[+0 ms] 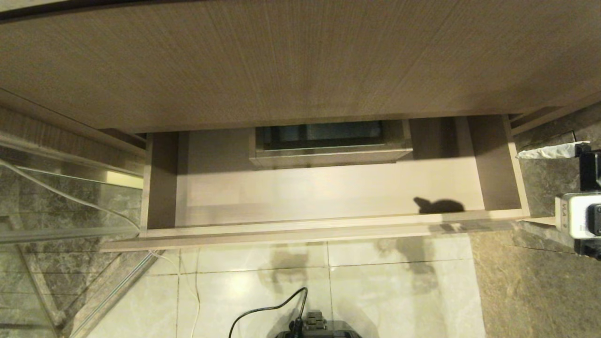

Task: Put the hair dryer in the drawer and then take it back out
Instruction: Pull open the drawer, then pick up the hairdryer

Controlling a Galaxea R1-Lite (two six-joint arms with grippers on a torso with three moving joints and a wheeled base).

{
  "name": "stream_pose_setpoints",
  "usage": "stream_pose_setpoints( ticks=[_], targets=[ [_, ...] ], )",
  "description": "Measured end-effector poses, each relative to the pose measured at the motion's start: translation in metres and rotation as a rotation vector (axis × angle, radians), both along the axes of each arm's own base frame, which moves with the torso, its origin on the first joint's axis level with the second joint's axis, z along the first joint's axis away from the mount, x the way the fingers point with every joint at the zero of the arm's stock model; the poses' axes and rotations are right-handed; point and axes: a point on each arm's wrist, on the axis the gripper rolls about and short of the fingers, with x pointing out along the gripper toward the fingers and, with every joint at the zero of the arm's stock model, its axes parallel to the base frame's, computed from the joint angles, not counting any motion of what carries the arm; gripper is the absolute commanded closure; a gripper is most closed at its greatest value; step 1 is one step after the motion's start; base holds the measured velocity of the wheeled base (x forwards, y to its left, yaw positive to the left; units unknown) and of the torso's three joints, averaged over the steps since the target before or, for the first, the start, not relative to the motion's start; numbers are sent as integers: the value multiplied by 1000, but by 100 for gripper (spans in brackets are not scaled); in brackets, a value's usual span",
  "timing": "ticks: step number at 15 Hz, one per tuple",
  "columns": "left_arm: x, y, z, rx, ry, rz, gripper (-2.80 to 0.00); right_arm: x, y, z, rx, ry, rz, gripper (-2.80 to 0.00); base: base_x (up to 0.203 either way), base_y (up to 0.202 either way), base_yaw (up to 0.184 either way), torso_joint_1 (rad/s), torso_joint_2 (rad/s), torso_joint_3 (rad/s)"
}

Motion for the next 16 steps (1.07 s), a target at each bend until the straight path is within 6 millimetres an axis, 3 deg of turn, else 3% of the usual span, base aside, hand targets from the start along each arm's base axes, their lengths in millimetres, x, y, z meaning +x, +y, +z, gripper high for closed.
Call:
stream_pose_setpoints(
  ticks=[5, 9, 13, 16],
  targets=[
    [0, 0, 0, 0, 0, 0, -280, -20, 1, 3, 62, -1, -32, -280, 0, 0, 0, 0, 0, 0],
    [0, 0, 0, 0, 0, 0, -280, -38, -1, 20, 107, -82, -66, -280, 0, 0, 0, 0, 0, 0],
    [0, 0, 0, 0, 0, 0, -280, -73, -7, 51, 134, -243, -137, -280, 0, 0, 0, 0, 0, 0],
    [0, 0, 0, 0, 0, 0, -280, -109, -5, 69, 128, -339, -182, -280, 0, 0, 0, 0, 0, 0]
  ],
)
